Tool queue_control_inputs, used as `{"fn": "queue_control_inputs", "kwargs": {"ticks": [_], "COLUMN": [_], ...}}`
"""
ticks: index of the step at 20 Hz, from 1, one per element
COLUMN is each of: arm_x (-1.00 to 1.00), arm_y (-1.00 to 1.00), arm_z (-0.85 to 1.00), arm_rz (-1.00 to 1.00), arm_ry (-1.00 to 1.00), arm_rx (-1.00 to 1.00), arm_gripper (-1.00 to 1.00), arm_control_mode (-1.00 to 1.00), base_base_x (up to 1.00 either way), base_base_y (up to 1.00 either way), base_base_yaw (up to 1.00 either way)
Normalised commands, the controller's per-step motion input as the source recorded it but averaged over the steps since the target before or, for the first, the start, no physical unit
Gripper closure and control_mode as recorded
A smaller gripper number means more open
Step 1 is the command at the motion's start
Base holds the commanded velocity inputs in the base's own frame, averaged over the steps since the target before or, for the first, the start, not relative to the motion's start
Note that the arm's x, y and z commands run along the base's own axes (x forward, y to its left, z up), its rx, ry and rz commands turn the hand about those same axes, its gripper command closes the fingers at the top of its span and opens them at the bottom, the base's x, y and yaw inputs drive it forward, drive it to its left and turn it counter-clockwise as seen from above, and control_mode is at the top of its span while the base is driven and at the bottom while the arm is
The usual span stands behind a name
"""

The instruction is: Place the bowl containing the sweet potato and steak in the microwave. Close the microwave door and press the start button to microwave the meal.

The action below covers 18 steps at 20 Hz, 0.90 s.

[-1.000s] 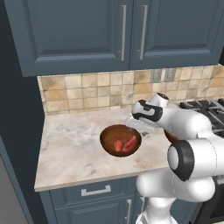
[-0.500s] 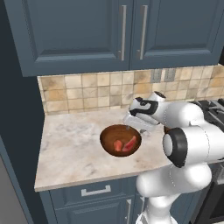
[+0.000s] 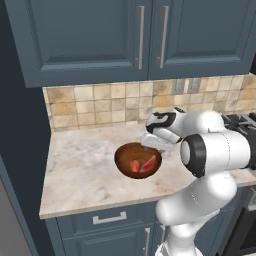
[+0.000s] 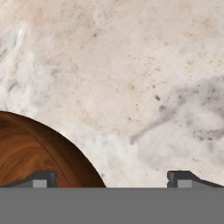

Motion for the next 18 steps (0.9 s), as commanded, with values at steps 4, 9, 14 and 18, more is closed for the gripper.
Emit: {"fn": "queue_control_inputs", "kwargs": {"ticks": [4, 9, 14, 18], "arm_x": [0.01, 0.00, 0.00, -0.01], "arm_y": [0.00, 0.09, 0.17, 0.18], "arm_z": [-0.34, -0.27, -0.02, 0.00], "arm_rz": [0.07, 0.04, 0.06, 0.02], "arm_ry": [0.00, 0.00, 0.00, 0.00], "arm_rx": [0.00, 0.00, 0.00, 0.00], "arm_gripper": [-1.00, 1.00, 1.00, 1.00], "arm_control_mode": [-1.00, -1.00, -1.00, -1.00], "base_base_x": [0.00, 0.00, 0.00, 0.00], "base_base_y": [0.00, 0.00, 0.00, 0.00], "base_base_yaw": [0.00, 0.00, 0.00, 0.00]}}
